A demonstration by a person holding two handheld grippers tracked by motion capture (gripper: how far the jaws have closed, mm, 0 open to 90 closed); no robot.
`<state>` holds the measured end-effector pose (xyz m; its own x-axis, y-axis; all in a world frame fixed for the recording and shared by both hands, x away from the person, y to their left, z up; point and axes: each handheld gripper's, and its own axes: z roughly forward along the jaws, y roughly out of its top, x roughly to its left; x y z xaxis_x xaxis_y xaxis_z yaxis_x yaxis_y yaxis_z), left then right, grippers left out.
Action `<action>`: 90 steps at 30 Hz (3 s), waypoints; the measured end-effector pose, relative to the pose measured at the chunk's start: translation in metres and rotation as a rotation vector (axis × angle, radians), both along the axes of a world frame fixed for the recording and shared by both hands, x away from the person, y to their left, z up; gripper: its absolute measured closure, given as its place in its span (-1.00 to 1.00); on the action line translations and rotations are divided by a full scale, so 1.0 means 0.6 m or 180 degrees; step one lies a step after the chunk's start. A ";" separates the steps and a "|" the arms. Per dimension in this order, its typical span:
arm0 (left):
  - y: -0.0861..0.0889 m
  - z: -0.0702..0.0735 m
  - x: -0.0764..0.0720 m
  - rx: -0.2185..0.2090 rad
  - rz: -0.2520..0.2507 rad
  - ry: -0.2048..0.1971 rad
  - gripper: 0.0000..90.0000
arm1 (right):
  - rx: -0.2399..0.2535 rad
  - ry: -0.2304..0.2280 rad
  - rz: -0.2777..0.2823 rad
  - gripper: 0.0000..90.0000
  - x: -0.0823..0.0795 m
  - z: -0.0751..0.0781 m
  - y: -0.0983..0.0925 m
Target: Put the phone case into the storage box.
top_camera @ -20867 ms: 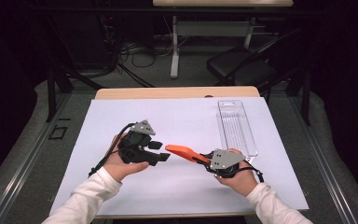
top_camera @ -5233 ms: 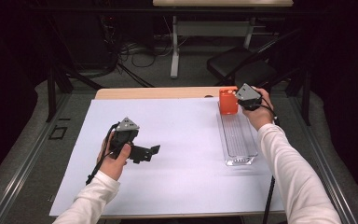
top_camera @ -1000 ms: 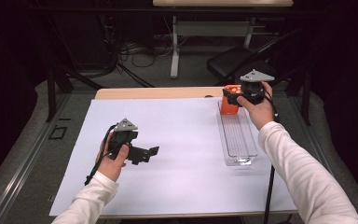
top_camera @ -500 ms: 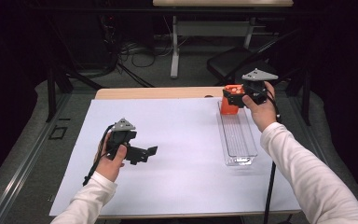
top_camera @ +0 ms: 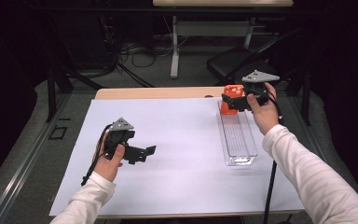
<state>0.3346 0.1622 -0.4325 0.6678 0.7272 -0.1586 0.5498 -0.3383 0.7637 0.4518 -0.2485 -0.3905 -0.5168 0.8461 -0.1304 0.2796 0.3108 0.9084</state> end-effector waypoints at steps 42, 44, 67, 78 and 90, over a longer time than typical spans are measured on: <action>-0.017 0.000 -0.006 0.0034 -0.0292 -0.0151 -0.99 | 0.0082 0.0202 0.0741 -1.00 -0.139 -0.022 0.064; -0.016 -0.004 -0.006 0.0033 -0.0289 -0.0144 -0.99 | 0.0066 0.0207 0.0775 -1.00 -0.146 -0.028 0.067; -0.023 -0.054 -0.041 -0.0134 -0.0423 -0.0152 -0.99 | 0.0099 0.0357 0.0917 -1.00 -0.224 -0.148 0.089; -0.008 -0.095 -0.051 -0.0232 -0.0422 -0.0142 -0.99 | 0.0142 0.0357 0.1059 -1.00 -0.255 -0.193 0.115; -0.003 -0.124 -0.063 -0.0183 -0.0437 -0.0214 -0.99 | 0.0192 0.0360 0.1169 -1.00 -0.273 -0.223 0.126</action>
